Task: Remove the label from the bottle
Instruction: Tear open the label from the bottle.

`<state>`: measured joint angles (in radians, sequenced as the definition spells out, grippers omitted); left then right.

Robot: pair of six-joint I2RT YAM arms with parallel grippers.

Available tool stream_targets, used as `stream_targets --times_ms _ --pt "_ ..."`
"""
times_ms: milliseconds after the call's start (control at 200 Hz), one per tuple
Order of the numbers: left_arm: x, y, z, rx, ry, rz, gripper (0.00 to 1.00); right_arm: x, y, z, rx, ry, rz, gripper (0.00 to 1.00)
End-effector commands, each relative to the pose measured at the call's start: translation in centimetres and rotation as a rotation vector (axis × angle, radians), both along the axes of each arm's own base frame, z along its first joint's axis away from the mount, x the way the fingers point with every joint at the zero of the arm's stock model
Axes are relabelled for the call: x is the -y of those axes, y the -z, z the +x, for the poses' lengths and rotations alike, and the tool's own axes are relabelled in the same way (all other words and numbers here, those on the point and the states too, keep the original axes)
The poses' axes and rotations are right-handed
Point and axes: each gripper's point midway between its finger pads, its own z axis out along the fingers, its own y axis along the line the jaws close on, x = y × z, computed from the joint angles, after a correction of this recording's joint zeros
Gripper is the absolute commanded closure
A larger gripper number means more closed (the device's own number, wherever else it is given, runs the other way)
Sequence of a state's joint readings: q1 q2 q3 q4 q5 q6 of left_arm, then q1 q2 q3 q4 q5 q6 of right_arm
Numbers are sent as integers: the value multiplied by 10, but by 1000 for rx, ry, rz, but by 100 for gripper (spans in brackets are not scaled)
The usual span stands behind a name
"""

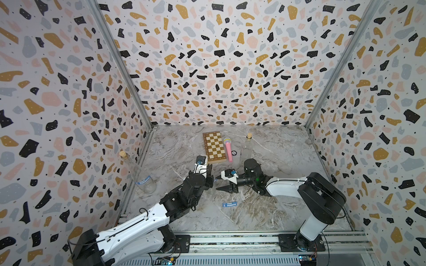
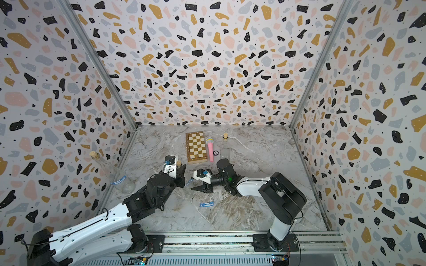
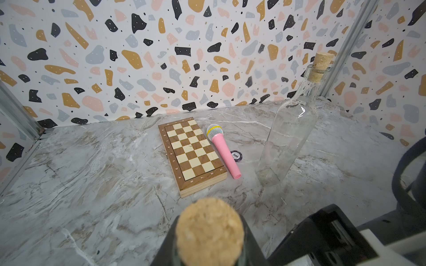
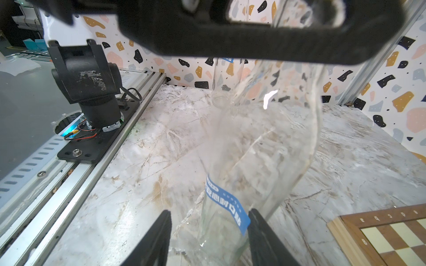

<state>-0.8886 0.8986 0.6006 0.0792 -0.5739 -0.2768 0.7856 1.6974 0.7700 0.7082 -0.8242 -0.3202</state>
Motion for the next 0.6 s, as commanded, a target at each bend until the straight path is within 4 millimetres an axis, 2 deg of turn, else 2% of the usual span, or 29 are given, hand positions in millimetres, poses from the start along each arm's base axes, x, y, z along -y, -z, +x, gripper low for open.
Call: stream_targets --times_ms 0,591 --pt "6 -11 -1 25 15 -42 100 -2 -11 -4 14 -24 23 46" --pt "7 -13 -1 27 17 -44 100 -6 -11 3 10 -8 20 58"
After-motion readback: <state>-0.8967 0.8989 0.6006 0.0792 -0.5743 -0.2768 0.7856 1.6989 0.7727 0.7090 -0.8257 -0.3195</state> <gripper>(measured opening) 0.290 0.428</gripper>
